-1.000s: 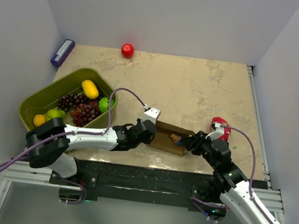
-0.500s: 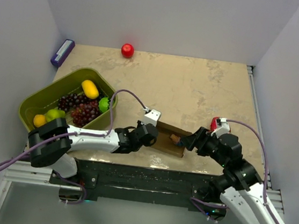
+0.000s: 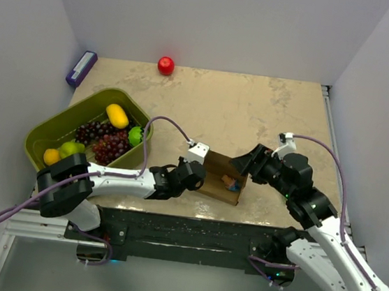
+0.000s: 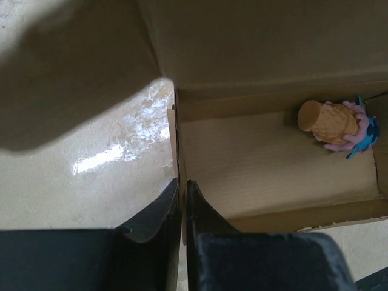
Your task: Fold the paper box
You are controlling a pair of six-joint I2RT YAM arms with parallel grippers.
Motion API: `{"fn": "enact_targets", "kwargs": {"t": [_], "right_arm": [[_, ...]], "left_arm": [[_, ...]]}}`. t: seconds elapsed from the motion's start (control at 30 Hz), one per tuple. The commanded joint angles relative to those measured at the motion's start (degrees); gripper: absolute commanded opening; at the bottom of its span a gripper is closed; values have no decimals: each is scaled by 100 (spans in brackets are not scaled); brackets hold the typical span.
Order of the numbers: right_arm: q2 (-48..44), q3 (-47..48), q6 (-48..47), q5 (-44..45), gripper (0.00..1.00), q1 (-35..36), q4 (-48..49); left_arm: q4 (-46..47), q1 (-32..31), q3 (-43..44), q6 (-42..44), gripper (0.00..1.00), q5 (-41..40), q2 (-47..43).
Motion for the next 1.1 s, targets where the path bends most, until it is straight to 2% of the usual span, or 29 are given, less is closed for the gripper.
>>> {"fn": "enact_targets", "kwargs": {"t": [0.0,0.37,0.47,0.57,0.6,0.7,0.87,1.07], "right_arm": [[319,136,78,215,76,26,1065],[671,505,87,145,76,26,1515],[925,576,61,347,77,35,1524],[1242,585,87,523,77,35,1524],[1312,541,96,523,77,26,1559],[1462,366,113,523,76,26,1673],[1488,198,140,515,76,26,1726],[1436,154,114,488,76,35,1717]], "left_arm": [[-358,-77,-108,-74,12,11,32],[-358,-94,-125,-65,13,19,-30],[-358,-94,-116,14,23,124,-196],[-261,-94,-143,119,38,274,-503],[-218,-86,-151,172,46,292,-574],[-235,-86,-178,251,57,309,-908],[-305,-77,-283,365,63,230,-1435],[-112,134,-222,761,60,432,-1410]]}}
